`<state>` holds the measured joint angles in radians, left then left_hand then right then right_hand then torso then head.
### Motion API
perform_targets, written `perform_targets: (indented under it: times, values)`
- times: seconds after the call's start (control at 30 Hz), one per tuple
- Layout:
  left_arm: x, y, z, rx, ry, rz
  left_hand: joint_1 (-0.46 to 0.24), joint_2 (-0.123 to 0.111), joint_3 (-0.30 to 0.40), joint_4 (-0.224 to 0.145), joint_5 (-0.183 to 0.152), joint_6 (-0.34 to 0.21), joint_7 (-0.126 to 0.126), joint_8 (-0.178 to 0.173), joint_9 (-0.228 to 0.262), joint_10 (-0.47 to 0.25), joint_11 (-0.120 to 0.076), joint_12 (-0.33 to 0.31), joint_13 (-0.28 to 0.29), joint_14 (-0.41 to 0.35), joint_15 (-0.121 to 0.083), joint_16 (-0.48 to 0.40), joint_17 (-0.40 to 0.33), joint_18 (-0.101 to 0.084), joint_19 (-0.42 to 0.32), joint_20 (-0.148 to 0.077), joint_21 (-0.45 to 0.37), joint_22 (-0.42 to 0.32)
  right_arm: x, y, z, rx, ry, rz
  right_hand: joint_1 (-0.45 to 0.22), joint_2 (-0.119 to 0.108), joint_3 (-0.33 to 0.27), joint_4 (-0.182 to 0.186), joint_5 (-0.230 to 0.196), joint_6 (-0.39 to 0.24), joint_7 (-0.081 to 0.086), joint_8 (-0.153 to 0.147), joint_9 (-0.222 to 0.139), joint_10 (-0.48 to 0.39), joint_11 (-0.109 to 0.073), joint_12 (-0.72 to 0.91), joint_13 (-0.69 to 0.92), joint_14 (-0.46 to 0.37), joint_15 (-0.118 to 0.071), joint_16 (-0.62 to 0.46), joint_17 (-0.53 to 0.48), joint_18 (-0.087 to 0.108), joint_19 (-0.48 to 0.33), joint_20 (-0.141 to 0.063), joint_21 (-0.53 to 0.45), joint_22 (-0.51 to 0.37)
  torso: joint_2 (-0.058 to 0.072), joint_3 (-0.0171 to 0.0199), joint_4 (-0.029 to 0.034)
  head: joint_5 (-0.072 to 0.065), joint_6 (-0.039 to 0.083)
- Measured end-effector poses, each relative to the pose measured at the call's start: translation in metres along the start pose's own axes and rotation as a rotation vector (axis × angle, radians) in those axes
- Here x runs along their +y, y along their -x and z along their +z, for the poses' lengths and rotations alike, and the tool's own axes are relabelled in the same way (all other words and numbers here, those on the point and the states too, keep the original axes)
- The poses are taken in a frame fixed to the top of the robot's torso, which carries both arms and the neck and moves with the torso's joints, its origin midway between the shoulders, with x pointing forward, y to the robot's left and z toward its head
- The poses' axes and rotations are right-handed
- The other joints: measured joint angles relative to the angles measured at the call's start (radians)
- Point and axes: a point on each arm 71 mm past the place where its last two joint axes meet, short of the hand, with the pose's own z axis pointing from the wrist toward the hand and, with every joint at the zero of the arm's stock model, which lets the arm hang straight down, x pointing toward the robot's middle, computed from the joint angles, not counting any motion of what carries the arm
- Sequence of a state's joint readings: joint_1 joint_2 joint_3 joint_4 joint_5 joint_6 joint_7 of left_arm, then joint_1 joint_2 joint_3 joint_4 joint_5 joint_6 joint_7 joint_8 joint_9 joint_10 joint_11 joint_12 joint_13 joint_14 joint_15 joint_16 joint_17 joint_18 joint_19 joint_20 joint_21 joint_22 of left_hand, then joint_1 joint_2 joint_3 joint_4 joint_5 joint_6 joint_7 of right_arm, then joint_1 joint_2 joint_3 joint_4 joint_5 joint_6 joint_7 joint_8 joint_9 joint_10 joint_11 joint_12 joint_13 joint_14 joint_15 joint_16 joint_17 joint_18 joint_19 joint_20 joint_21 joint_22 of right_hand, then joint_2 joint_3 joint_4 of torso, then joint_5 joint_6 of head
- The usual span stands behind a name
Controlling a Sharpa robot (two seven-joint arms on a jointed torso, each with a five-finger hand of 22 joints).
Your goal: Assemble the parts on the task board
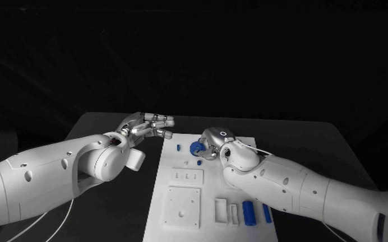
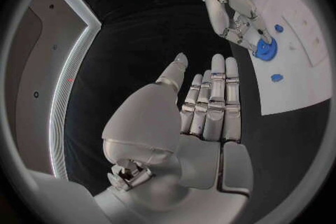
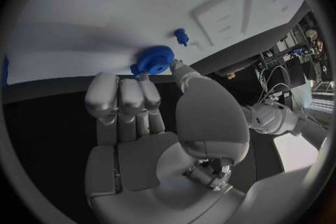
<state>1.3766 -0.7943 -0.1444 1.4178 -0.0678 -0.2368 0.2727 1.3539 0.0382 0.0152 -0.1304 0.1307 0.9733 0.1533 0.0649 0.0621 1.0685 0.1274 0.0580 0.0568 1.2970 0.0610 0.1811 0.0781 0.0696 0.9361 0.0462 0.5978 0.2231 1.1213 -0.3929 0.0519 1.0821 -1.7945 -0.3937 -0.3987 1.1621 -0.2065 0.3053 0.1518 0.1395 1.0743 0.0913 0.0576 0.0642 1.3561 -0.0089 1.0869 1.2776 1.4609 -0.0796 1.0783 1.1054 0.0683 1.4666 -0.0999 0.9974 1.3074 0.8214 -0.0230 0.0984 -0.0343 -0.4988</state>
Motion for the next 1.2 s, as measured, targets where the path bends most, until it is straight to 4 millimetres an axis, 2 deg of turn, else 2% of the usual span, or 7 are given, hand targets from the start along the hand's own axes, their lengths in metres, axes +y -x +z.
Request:
perform_targets:
  times: [0.5,0.77,0.83,0.93,1.03,1.1,1.2]
  values:
    - [0.001,0.005,0.002,-0.011,0.0,0.007,0.0,0.0,0.0,0.0,0.0,0.0,0.0,0.0,0.0,0.0,0.0,0.0,0.0,0.0,0.0,0.0,0.0,0.0,0.0,0.0,0.0,-0.002,-0.016,0.0,-0.01,0.013,-0.021,0.005,-0.003,-0.003,0.0,0.0,0.004,0.003,-0.003,0.001,0.001,0.0,0.0,0.0,0.0,0.0,0.0,0.0,0.0,0.0,0.0,0.0,0.0,0.0,0.001,0.0004,-0.0007,-0.003,-0.001]
    - [0.001,0.008,0.001,-0.017,0.0,0.009,0.0,0.0,0.0,0.0,0.0,0.0,0.0,0.0,0.0,0.0,0.0,0.0,0.0,0.0,0.0,0.0,0.0,0.0,0.0,0.0,0.0,-0.001,-0.031,0.018,-0.018,-0.027,-0.034,0.033,-0.003,-0.004,0.003,0.002,-0.001,0.003,-0.003,0.001,0.001,0.0,0.0,0.0,0.0,0.0,0.0,0.0,0.0,0.0,0.0,0.0,0.0,0.0,0.0,0.001,-0.0019,-0.003,0.004]
    - [0.001,0.009,0.0,-0.019,0.001,0.009,0.0,0.0,0.0,0.0,0.0,0.0,0.0,0.0,0.0,0.0,0.0,0.0,0.0,0.0,0.0,0.0,0.0,0.0,0.0,0.0,0.0,-0.001,-0.038,0.026,-0.02,-0.047,-0.041,0.046,0.007,-0.014,0.01,-0.004,-0.011,0.003,-0.003,0.001,0.002,0.0,0.0,0.0,0.0,0.0,0.0,0.0,0.001,0.0,0.0,0.0,0.0,0.0,0.0,0.0012,-0.0026,-0.003,0.006]
    - [0.001,0.01,-0.001,-0.023,0.001,0.01,0.0,0.0,0.0,0.0,0.0,0.0,0.0,0.0,0.0,0.0,0.0,0.0,0.0,0.0,0.0,0.0,0.0,0.0,0.0,0.0,0.0,-0.001,-0.053,0.041,-0.024,-0.076,-0.057,0.066,0.05,-0.009,0.007,-0.03,-0.023,0.003,-0.003,0.001,0.002,0.0,0.0,0.0,0.0,0.0,0.0,0.0,-0.001,0.0,0.0,0.0,0.0,0.0,0.0,0.0021,-0.0042,-0.005,0.009]
    - [0.001,0.012,-0.001,-0.026,0.001,0.011,0.0,0.0,0.0,0.0,0.0,0.0,0.0,0.0,0.0,0.0,0.0,0.0,0.0,0.0,0.0,0.0,0.0,0.0,0.0,0.0,0.0,-0.002,-0.071,0.055,-0.027,-0.099,-0.067,0.092,0.092,-0.001,0.004,-0.072,-0.027,0.003,-0.003,0.001,0.002,0.0,0.0,0.0,0.0,0.0,0.0,0.0,-0.007,0.0,0.0,0.0,0.0,0.0,-0.001,0.0043,-0.0078,-0.005,0.012]
    - [0.001,0.013,-0.002,-0.027,0.001,0.011,0.0,0.0,0.0,0.0,0.0,0.0,0.0,0.0,0.0,0.0,0.0,0.0,0.0,0.0,0.0,0.0,0.0,0.0,0.0,0.0,0.0,-0.003,-0.083,0.062,-0.03,-0.106,-0.067,0.108,0.105,0.004,-0.002,-0.093,-0.01,0.0,0.0,0.001,0.001,-0.004,0.004,0.0,-0.002,0.0,0.0,-0.003,-0.01,0.0,0.0,0.0,-0.006,0.0,-0.001,0.0059,-0.01,-0.004,0.013]
    - [0.001,0.013,-0.002,-0.028,0.001,0.011,0.0,0.0,0.0,0.0,0.0,0.0,0.0,0.0,0.0,0.0,0.0,0.0,0.0,0.0,0.0,0.0,0.0,0.0,0.0,0.0,0.0,-0.003,-0.104,0.07,-0.035,-0.103,-0.067,0.135,0.111,0.011,-0.08,-0.101,0.029,-0.003,0.003,0.001,0.001,-0.006,0.006,0.0,-0.007,-0.003,0.003,-0.016,-0.018,0.0,0.0,0.0,-0.018,0.0,-0.002,0.0089,-0.0138,-0.004,0.014]
